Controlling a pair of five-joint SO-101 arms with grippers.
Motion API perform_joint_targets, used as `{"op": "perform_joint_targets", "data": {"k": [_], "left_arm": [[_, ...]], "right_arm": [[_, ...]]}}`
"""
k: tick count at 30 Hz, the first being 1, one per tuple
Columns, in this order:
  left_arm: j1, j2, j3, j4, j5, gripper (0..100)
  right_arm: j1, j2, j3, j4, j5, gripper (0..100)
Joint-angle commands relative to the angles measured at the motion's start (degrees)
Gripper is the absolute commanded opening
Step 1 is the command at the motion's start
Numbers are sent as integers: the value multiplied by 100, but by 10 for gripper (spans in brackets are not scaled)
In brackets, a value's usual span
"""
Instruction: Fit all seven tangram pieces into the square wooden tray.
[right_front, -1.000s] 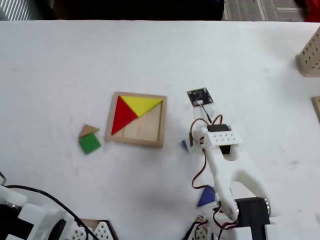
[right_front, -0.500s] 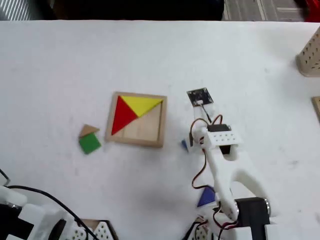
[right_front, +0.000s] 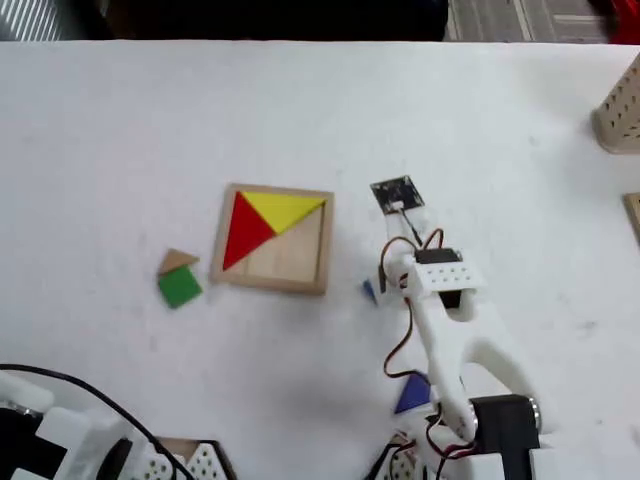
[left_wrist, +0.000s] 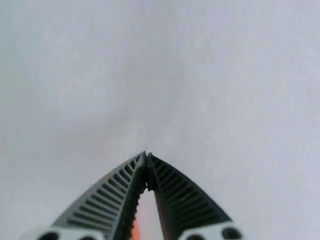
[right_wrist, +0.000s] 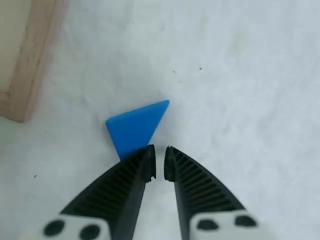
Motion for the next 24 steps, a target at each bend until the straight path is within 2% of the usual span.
{"op": "perform_joint_targets", "data": {"k": [1, 11, 13, 17, 20, 24], "left_arm": [[-22, -242, -527, 396, 35, 24], [-31, -215, -202, 1178, 9, 24], [-31, -215, 44, 1178, -316, 38], [-31, -215, 536, 993, -774, 149], [-31, -224, 862, 615, -492, 223], [-22, -251, 1108, 378, -185, 234]], "right_arm": [[-4, -31, -167, -66, 79, 49], [-4, -31, -158, -57, 44, 49], [-4, -31, -158, -48, 44, 49], [-4, -31, -158, -57, 53, 49], [-4, -31, -158, -57, 70, 49], [-4, -31, -158, -57, 70, 49]]}}
